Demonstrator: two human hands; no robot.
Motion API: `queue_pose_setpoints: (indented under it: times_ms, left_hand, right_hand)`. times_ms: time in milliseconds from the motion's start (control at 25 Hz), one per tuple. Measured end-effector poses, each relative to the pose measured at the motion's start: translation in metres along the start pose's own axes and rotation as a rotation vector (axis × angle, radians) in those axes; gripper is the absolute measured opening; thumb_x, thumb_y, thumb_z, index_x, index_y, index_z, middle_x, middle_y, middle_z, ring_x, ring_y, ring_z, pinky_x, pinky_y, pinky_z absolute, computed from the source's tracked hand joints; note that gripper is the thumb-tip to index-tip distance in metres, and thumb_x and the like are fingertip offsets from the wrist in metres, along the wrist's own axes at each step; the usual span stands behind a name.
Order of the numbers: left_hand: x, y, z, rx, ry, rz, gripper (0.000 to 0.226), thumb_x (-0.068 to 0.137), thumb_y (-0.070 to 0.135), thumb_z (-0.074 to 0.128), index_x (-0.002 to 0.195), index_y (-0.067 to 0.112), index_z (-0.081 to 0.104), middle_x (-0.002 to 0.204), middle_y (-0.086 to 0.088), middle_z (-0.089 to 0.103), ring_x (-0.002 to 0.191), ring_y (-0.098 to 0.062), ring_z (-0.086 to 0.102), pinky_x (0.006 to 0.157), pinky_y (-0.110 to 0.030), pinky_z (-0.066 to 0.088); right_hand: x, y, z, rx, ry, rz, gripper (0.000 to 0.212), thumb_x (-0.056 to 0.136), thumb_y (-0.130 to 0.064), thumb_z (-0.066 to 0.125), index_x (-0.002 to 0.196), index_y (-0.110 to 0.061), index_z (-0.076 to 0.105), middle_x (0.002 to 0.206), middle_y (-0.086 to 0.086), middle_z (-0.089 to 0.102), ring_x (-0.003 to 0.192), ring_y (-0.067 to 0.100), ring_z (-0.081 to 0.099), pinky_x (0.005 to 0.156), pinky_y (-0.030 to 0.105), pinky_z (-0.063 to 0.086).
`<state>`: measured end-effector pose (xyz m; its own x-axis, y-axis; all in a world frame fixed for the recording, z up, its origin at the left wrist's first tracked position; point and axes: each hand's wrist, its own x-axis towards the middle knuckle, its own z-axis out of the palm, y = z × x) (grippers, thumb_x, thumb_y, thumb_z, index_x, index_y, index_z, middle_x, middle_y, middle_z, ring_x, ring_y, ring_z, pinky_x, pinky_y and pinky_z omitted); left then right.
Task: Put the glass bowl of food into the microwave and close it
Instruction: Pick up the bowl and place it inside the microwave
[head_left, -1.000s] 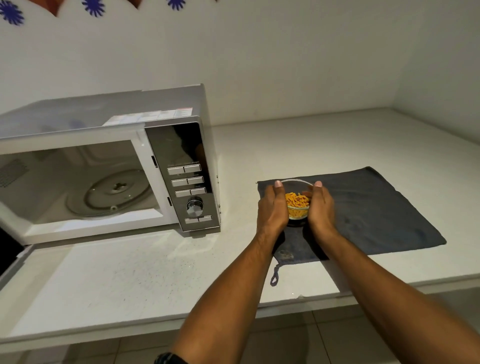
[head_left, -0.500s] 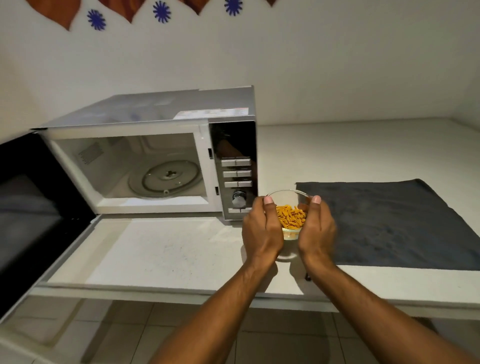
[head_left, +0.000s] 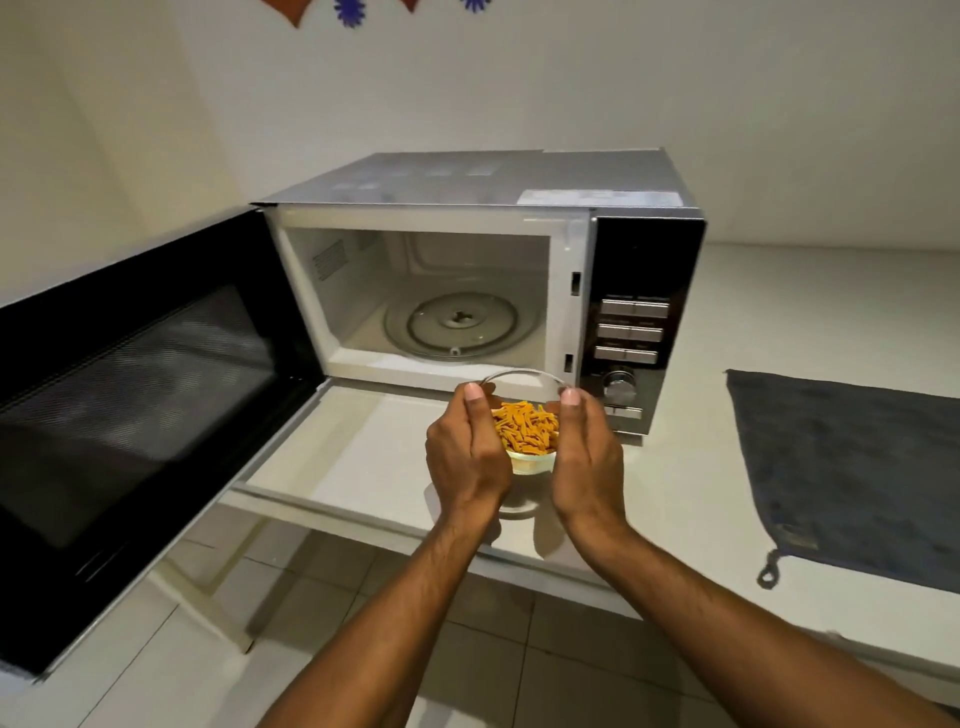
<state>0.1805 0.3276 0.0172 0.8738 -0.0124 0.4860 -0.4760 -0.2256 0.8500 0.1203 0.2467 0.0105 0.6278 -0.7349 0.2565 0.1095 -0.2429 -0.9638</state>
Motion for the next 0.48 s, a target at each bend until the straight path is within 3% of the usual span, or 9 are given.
queue_pose_setpoints:
  times_ms: [80,240,360,480]
  left_hand:
    - [0.022,-0.012,-0.008,-0.005,0.026,-0.035,0.064,0.098,0.05,0.021,0.101,0.016,0.074,0.087,0.004,0.075,0.08,-0.013,0.07,0.069,-0.027,0.054]
    - [0.073,-0.034,-0.015,-0.011,0.04,-0.084,0.064,0.098,0.046,0.022,0.1,0.012,0.076,0.092,-0.002,0.077,0.085,-0.018,0.07,0.077,-0.029,0.054]
    - [0.113,-0.045,-0.011,0.06,0.02,-0.098,0.066,0.1,0.05,0.019,0.098,0.013,0.073,0.09,-0.002,0.073,0.081,-0.016,0.064,0.066,-0.023,0.045]
    - [0.161,-0.053,-0.001,0.195,-0.075,-0.079,0.06,0.104,0.052,0.018,0.1,0.015,0.065,0.084,0.0,0.062,0.075,-0.014,0.058,0.056,-0.019,0.035]
  right_hand:
    - [0.008,-0.003,0.022,0.014,-0.072,0.013,0.041,0.103,-0.049,0.031,0.124,-0.024,0.056,0.099,-0.016,0.065,0.08,-0.018,0.062,0.056,0.003,0.046]
    - [0.035,-0.009,0.065,-0.019,-0.14,0.034,0.032,0.105,-0.045,0.033,0.12,-0.027,0.055,0.095,-0.014,0.064,0.074,-0.01,0.062,0.055,0.003,0.043]
    - [0.076,-0.019,0.099,-0.055,-0.148,0.073,0.032,0.104,-0.045,0.035,0.113,-0.023,0.056,0.097,-0.004,0.064,0.082,0.005,0.061,0.062,0.02,0.043]
    - [0.125,-0.026,0.129,-0.065,-0.121,0.192,0.032,0.103,-0.04,0.036,0.087,-0.021,0.058,0.088,-0.003,0.063,0.074,0.007,0.057,0.058,0.021,0.04]
